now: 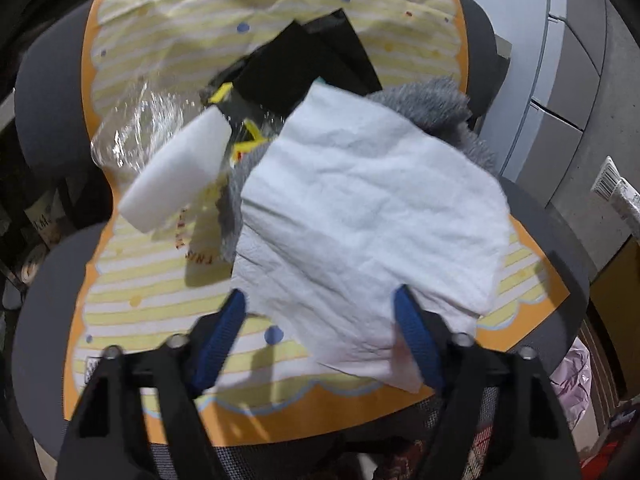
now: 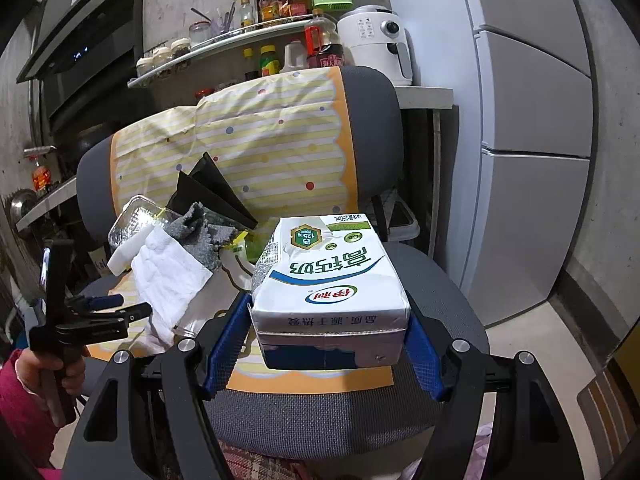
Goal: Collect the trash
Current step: 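Grasp the white paper towel with the left tool while the right tool holds the carton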
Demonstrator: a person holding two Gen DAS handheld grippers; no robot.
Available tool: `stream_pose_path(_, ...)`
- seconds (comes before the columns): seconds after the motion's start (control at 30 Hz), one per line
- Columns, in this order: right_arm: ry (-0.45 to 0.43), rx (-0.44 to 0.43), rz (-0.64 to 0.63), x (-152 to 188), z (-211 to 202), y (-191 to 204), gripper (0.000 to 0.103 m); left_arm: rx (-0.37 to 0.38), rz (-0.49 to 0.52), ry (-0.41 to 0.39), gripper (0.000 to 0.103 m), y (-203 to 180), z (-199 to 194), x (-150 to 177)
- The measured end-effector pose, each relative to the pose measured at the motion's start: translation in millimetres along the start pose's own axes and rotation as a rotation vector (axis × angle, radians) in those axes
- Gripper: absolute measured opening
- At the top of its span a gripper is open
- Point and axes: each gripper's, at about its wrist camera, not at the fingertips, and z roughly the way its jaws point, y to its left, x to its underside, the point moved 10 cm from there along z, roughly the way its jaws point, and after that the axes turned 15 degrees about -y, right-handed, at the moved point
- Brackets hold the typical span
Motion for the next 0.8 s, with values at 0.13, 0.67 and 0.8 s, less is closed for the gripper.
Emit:
stream_pose_path(0.13,0.000,-0.001,-0.002,-0.7,1.9,2.1,0.073,0.036,-0.013,0.008,0.023,-2.1,-0.2,-0.5)
stream_pose_path(0.67,0.024,-0.027,0.014,8.7,2.9,3.2,0.073,0.011,0.012,-0.094,0.073,-1.1,-35.4,-36.8)
stream_pose_path(0.8,0.030,-0.021,0.009,9.8,2.4,0.7,0.073,0.026,-0.049,-0.018,0.061,9.1,1.7,-9.8)
